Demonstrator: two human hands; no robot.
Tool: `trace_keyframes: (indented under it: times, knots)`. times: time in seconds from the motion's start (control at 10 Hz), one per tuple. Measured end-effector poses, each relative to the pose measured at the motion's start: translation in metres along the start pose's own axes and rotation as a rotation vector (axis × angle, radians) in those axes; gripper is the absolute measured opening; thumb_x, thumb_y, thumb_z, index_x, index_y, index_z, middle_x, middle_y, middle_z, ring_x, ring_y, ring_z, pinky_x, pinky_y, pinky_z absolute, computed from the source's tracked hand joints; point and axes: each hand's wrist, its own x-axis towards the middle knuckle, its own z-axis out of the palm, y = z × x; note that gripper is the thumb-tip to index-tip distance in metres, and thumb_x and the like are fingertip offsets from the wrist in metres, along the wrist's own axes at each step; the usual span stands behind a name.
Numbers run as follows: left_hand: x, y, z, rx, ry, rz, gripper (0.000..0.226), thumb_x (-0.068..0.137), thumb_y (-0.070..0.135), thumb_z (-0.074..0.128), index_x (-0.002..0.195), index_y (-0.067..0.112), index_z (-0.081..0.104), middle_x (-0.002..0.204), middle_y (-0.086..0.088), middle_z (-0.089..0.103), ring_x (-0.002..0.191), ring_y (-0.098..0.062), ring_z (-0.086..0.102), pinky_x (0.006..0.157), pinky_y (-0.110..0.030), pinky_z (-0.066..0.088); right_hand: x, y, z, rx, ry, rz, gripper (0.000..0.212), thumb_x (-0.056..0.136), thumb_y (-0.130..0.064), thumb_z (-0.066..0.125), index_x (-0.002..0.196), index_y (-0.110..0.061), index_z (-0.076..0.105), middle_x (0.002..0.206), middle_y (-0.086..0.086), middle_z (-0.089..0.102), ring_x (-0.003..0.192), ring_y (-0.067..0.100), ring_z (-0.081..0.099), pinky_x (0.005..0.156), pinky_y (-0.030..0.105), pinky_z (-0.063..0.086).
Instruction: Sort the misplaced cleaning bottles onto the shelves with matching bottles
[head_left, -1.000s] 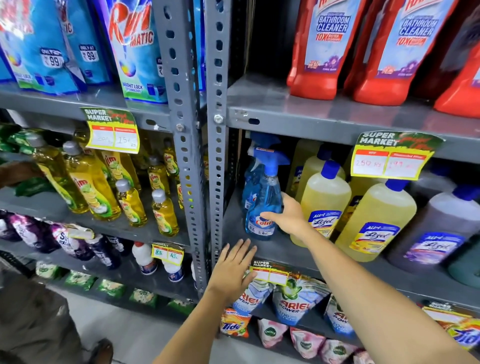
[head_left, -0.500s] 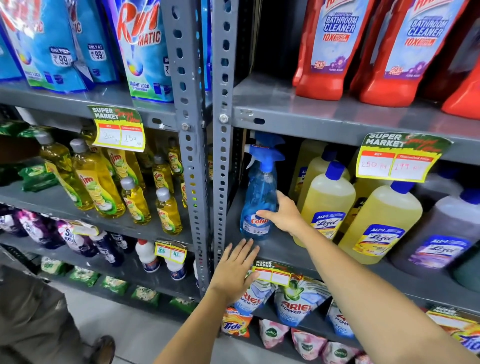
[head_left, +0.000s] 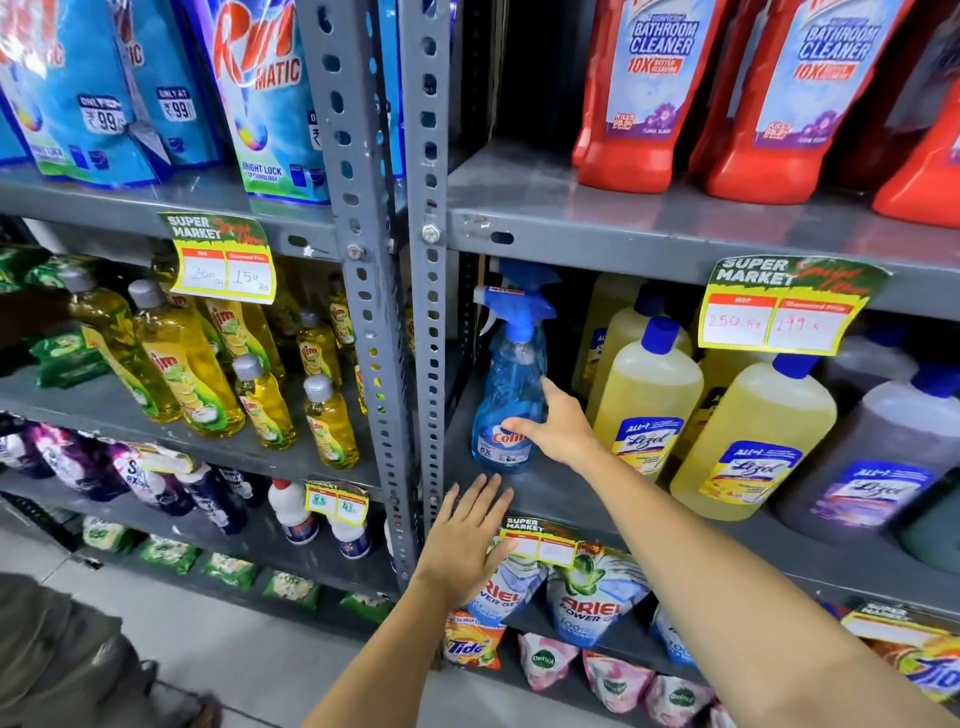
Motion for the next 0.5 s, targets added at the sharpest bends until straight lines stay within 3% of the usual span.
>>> trace_keyframes:
  times: [0.4, 0.5]
  knots:
    - [-0.0015, -0.0004, 0.0008, 0.026, -0.009, 0.013, 0.065, 0.098, 0.056, 0.010, 0.152, 0.022, -0.004, 0.163, 0.000, -0.003, 0.148, -0.017, -0.010, 0.121, -0.046, -0.004, -0.0016, -0.0012, -0.0009, -0.024, -0.030, 0.008, 0.072, 0.078, -0.025, 0.080, 0.138, -0.013, 0.043, 0.132, 0.008, 0.062, 0.120, 0.023, 0.060, 0.102, 0.043, 0.049]
    - [-0.0027, -0.0003, 0.0042, 0.029, 0.072, 0.028, 0.068, 0.096, 0.056, 0.012, 0.153, 0.017, 0.012, 0.162, -0.005, 0.013, 0.148, -0.023, 0.003, 0.119, -0.048, -0.004, -0.0040, -0.0001, -0.0021, 0.030, -0.061, -0.003, 0.078, 0.075, -0.024, 0.082, 0.138, -0.014, 0.037, 0.131, 0.008, 0.062, 0.119, 0.023, 0.060, 0.103, 0.041, 0.048]
